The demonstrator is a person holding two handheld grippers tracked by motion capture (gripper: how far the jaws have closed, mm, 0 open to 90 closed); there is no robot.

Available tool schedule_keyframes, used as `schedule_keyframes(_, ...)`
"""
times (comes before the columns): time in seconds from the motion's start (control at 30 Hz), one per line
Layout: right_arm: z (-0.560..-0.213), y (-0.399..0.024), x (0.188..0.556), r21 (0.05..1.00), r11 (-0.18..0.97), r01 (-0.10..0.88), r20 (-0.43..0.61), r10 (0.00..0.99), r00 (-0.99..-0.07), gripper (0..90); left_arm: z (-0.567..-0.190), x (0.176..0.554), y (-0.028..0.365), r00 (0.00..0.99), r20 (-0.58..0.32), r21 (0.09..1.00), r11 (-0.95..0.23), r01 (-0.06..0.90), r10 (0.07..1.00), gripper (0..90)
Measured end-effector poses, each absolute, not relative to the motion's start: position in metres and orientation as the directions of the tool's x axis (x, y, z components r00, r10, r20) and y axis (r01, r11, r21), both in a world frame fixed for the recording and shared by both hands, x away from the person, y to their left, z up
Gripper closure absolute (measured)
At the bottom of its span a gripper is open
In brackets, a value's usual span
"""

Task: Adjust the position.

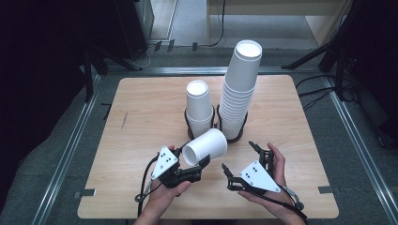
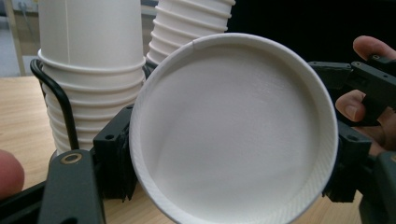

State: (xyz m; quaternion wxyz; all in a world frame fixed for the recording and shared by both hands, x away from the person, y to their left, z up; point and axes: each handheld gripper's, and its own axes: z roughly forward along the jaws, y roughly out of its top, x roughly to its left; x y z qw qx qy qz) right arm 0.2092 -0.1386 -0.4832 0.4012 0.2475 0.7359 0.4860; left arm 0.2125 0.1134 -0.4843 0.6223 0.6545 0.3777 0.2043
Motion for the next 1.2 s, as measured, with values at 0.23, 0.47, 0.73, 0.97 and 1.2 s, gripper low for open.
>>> schedule_keyframes(0.23,-0.471,-0.143,0.203,0.962,0.269,0.051,-0.202,0.823,-0.531,0.0,-0.484,0.209,0.108,0.639,-0.153,0.982,0.045,0.182,0.754,23.3)
schedule_keyframes(0.47,-0.46,-0.142,0.203,0.981,0.124,0.148,-0.047,0.896,-0.441,0.0,-0.485,0.209,0.106,0.635,-0.17,0.98,0.065,0.186,0.753,23.2)
schedule_keyframes(0.73,-0.457,-0.134,0.196,0.983,0.003,0.182,0.068,0.921,-0.385,0.0,-0.485,0.208,0.105,0.625,-0.159,0.984,0.071,0.164,0.764,23.3)
schedule_keyframes(0.97,-0.461,-0.126,0.186,0.958,-0.181,0.223,0.253,0.898,-0.36,0.1,-0.485,0.207,0.106,0.621,-0.161,0.985,0.091,0.144,0.767,23.2)
schedule_keyframes(1.2,-0.462,-0.127,0.178,0.883,-0.377,0.279,0.455,0.832,-0.317,5.3,-0.486,0.206,0.105,0.623,-0.166,0.985,0.107,0.132,0.764,23.3)
